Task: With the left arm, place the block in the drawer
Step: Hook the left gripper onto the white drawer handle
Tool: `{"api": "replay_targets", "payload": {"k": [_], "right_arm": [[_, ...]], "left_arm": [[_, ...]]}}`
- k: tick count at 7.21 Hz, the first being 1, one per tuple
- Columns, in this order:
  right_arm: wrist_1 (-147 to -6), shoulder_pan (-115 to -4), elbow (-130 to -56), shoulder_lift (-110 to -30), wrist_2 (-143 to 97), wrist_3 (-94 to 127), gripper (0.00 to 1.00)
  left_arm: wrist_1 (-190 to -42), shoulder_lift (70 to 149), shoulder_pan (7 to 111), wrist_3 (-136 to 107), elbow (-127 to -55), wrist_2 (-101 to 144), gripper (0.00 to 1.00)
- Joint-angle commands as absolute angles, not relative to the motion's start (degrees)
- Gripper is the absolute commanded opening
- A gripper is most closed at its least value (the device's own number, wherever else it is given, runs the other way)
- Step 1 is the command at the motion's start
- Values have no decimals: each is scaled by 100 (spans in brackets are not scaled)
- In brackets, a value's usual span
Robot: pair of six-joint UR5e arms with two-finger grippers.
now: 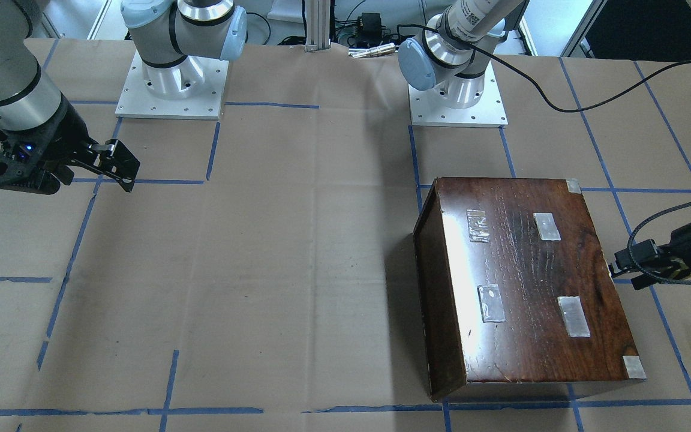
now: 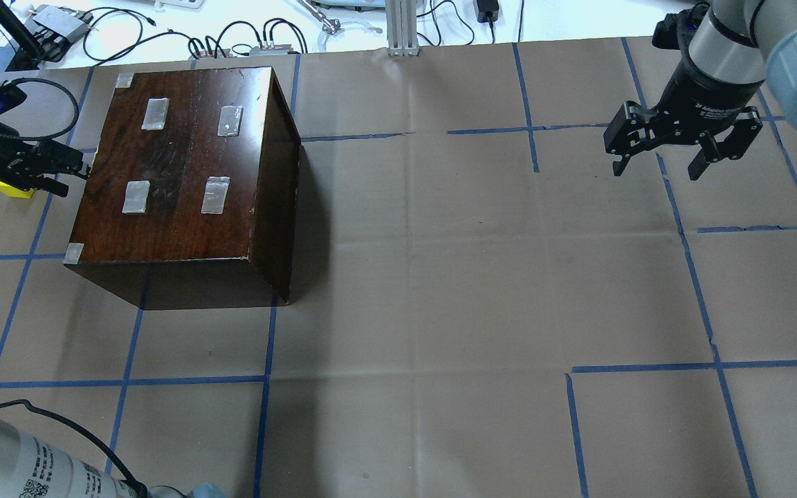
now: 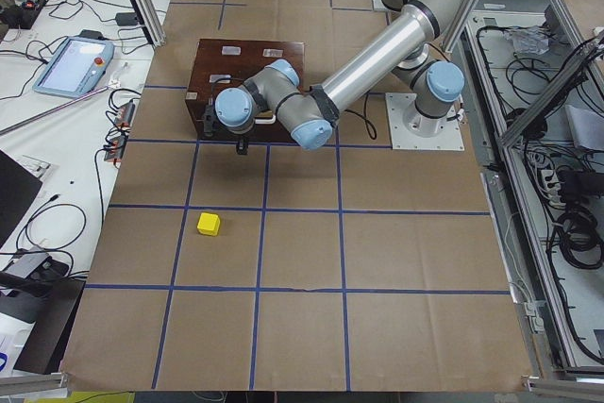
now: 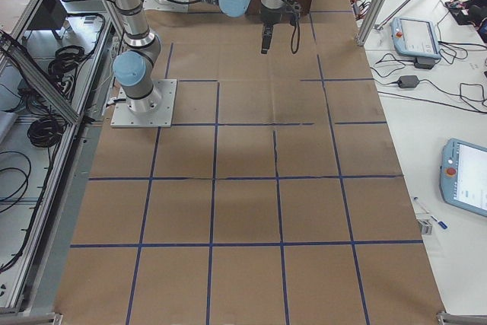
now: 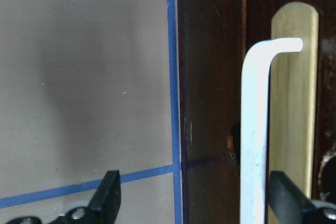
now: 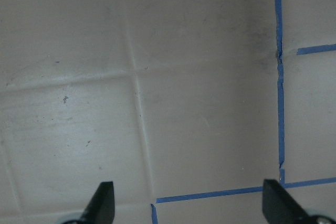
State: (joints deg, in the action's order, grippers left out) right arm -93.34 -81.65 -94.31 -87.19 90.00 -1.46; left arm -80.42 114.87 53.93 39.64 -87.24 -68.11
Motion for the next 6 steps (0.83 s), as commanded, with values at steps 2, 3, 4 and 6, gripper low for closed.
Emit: {"api": "replay_targets", "payload": {"k": [2,3,4,6], "right_arm": [[-9334,-8165,-9431,-8719,9000,-149,100],[-9334,-8165,-9431,-8719,9000,-141,100],[-9334,-8165,-9422,-8719,9000,-149,100],[-9334,-8165,-9431,-8719,9000,-141,100]], "left_arm": [[-8042,11514,5388,3981,-8728,-6776,99],[-8033,11514,5388,3999,-8728,-6794,99],[-8042,11505,5388,4016,-8736,-6811,99],[-8042,11487,5388,4025,-8754,-6951,99]]}}
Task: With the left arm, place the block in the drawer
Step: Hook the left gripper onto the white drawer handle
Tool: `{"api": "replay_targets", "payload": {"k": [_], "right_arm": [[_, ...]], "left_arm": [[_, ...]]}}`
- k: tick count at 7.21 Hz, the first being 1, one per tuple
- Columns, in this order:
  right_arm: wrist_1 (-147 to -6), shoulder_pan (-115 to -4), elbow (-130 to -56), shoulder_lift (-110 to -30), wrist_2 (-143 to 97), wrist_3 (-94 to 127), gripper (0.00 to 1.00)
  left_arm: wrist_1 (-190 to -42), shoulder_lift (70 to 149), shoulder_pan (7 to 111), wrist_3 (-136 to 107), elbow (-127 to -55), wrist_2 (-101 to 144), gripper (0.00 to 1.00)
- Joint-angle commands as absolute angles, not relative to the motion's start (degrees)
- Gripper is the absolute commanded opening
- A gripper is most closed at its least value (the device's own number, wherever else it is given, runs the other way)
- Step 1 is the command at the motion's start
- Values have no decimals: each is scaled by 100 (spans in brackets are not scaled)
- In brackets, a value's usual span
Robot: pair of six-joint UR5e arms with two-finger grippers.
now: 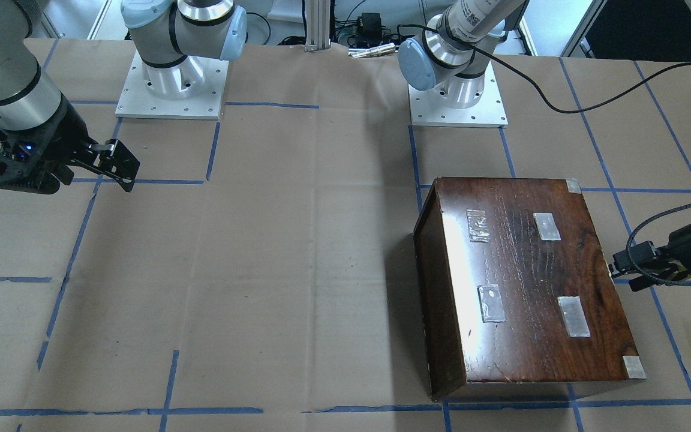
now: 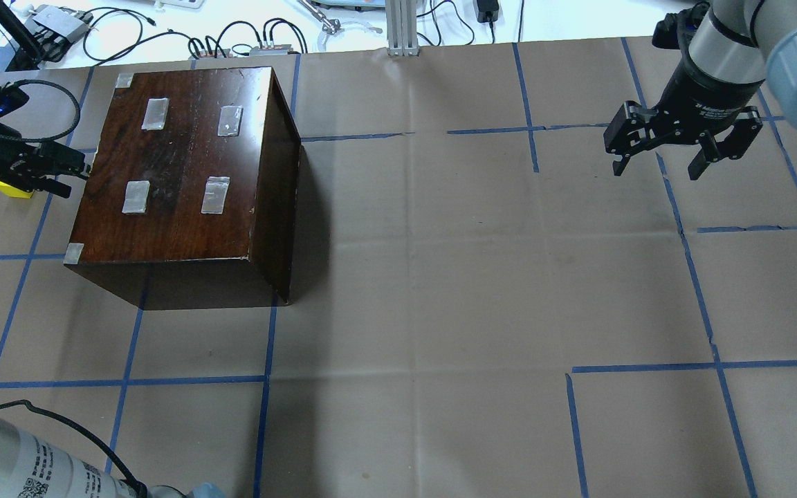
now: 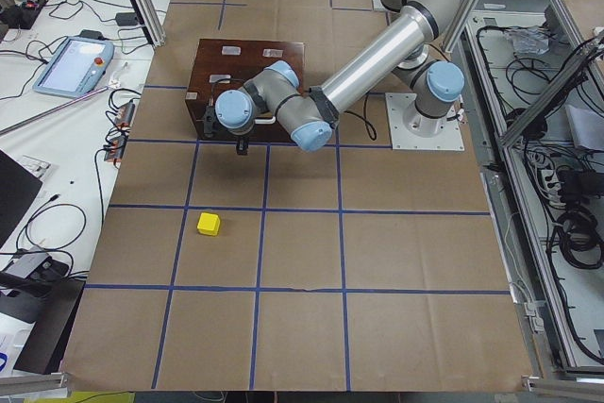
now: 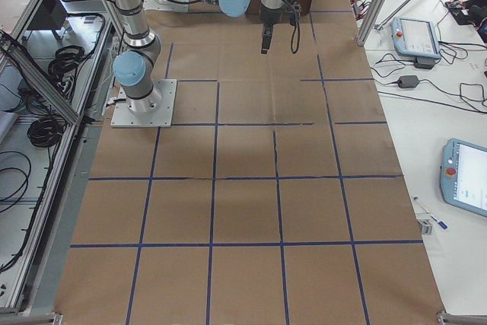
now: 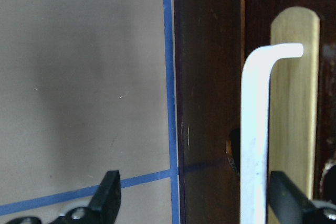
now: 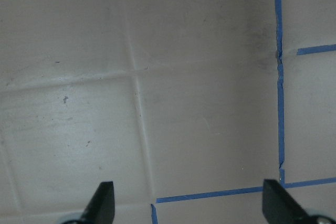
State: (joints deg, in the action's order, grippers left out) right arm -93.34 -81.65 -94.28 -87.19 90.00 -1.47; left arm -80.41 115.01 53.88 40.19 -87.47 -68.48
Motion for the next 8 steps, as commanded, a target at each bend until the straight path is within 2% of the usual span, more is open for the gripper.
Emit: {"api": "replay_targets", "payload": {"k": [1,8], "right_arm": [[-9334,-8165,-9422,-8719,9000,-149,100],[-9334,-8165,-9431,-8719,9000,-149,100]], "left_arm": [[-8042,11479,5388,4025,-8754,-7091,99],[-8024,11470,5335,4025,-8596,-7725,98]]}}
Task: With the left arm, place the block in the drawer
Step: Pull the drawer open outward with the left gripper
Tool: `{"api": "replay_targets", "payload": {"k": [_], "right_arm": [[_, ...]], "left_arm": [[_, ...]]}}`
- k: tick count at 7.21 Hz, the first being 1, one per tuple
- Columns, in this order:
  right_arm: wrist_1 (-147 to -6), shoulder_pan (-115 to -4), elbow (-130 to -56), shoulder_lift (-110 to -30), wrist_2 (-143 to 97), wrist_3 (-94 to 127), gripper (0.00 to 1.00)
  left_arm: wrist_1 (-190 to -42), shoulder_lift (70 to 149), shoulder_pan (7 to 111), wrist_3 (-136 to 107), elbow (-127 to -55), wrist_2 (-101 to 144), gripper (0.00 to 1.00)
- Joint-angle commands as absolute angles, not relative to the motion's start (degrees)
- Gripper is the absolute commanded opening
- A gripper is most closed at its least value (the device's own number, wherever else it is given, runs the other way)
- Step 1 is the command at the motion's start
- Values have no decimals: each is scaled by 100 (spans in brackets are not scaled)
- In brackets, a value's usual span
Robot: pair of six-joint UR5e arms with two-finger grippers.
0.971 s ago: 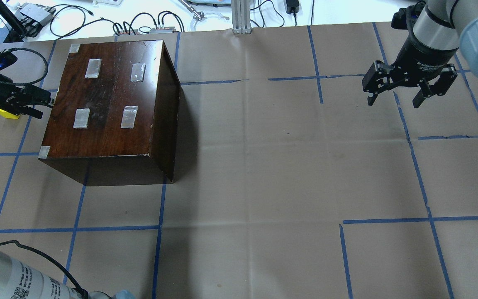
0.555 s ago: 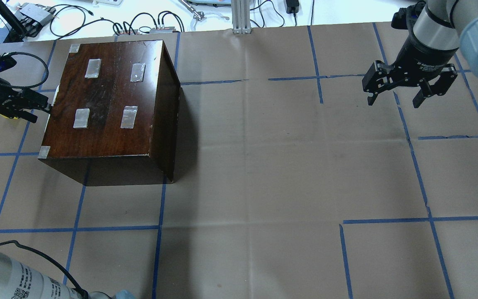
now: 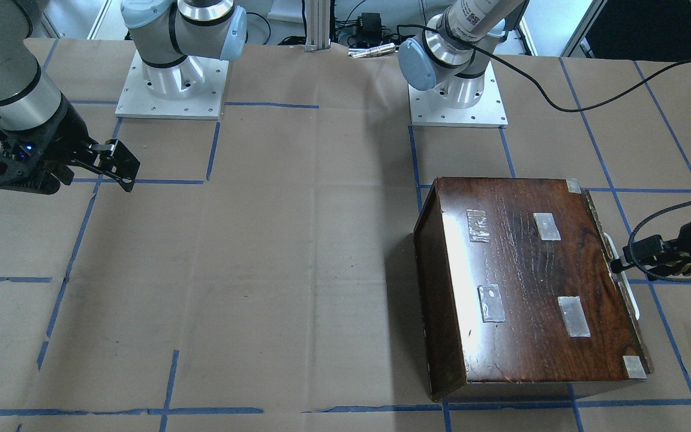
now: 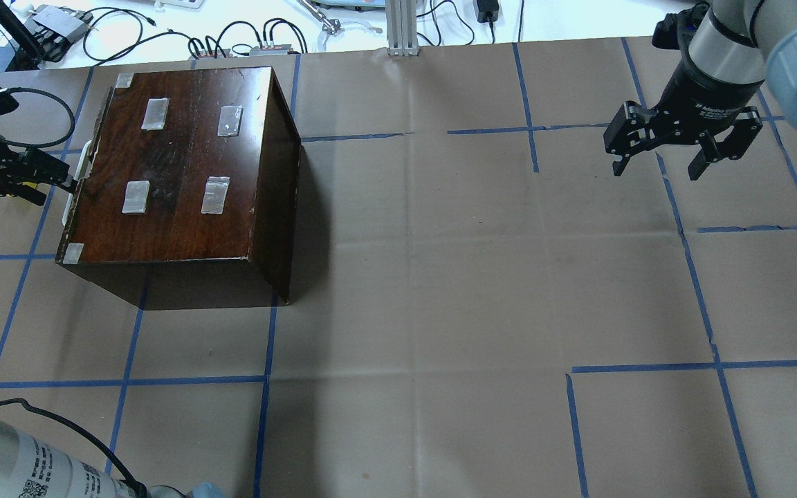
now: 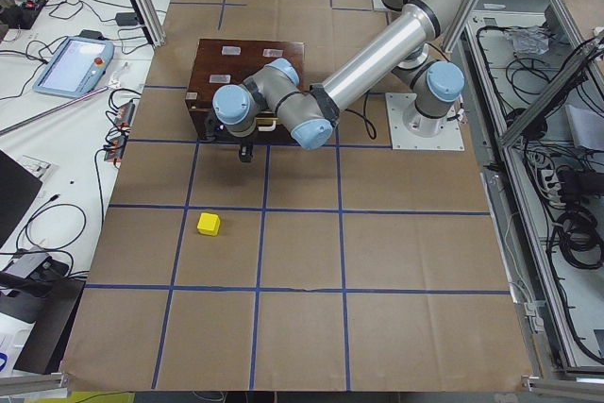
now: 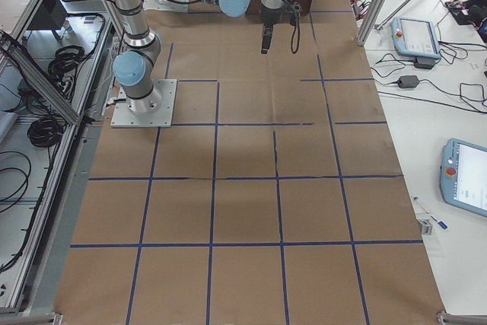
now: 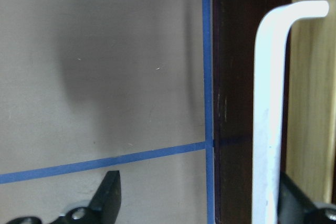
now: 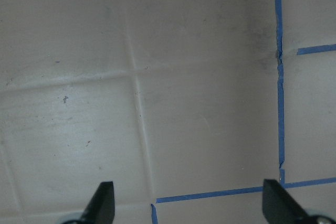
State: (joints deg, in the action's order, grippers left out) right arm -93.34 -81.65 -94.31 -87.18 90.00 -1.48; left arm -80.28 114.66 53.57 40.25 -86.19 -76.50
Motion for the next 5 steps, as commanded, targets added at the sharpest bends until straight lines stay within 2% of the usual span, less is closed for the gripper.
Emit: {"api": "replay_targets", "payload": {"k": [1,5], "right_arm": [[-9334,-8165,-9431,-8719,9000,-149,100],[-9334,-8165,-9431,-8719,9000,-141,100]], "left_arm": [[-7981,11513,5326,4025,-8578,-7908,98],[-7919,11593,5291,4034,-8420,-8262,98]]}}
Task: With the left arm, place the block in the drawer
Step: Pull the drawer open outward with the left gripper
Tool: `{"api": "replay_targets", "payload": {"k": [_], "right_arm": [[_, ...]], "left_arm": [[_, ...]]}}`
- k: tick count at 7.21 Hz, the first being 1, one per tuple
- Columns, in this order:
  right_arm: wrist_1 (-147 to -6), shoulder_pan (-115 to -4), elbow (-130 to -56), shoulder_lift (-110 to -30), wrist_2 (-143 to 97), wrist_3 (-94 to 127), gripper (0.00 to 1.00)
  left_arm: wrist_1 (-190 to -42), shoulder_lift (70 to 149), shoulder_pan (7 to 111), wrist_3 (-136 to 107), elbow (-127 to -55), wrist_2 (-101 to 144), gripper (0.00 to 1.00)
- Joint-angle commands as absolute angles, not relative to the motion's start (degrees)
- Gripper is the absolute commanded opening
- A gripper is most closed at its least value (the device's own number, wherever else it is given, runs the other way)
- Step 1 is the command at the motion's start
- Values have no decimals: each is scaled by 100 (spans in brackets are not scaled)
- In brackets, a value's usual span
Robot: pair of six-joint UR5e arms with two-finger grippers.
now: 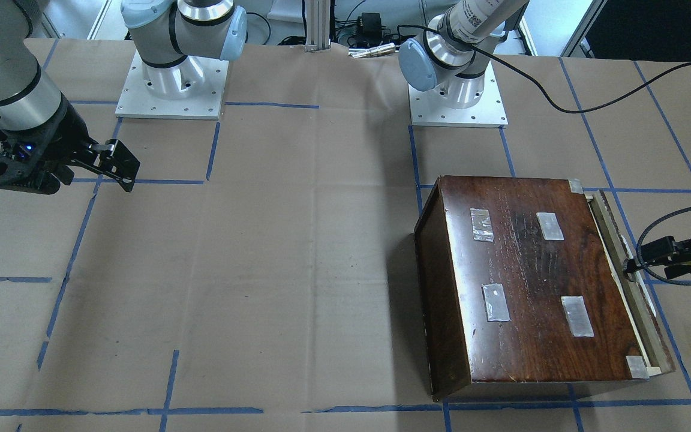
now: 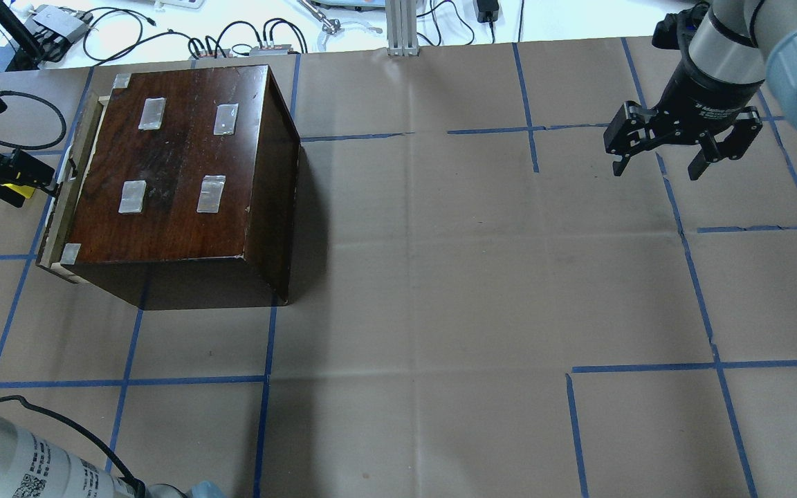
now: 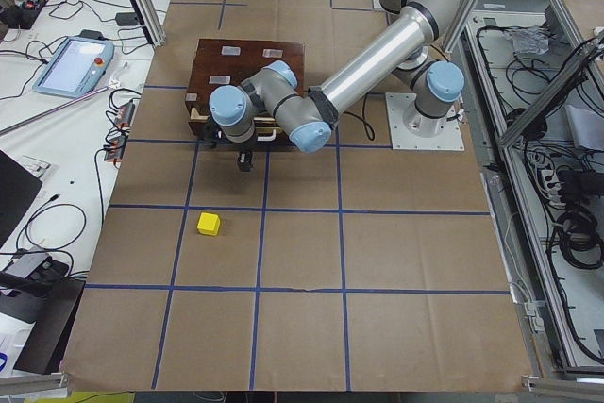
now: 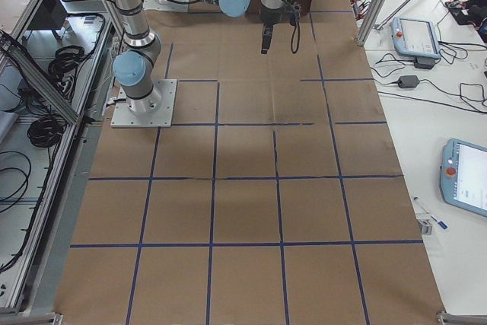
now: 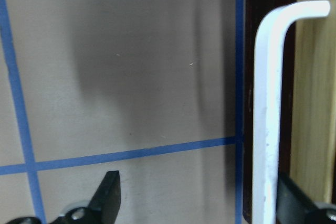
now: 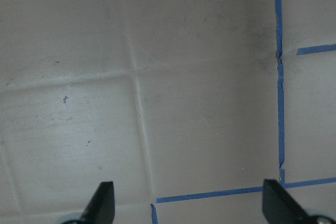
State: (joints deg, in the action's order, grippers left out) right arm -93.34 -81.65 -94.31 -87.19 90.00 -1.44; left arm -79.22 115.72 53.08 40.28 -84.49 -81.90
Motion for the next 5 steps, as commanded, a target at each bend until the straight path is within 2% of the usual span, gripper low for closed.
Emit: {"api": "replay_targets", "payload": {"k": [1,5], "right_arm": [[-9334,-8165,-9431,-8719,9000,-141,100],[-9334,-8165,-9431,-8719,9000,-149,100]], "left_arm": [[-7919,11601,5291,4034,-8376,-8384,98],[-7910,11706,5194,4078,-8236,-8640,98]]}}
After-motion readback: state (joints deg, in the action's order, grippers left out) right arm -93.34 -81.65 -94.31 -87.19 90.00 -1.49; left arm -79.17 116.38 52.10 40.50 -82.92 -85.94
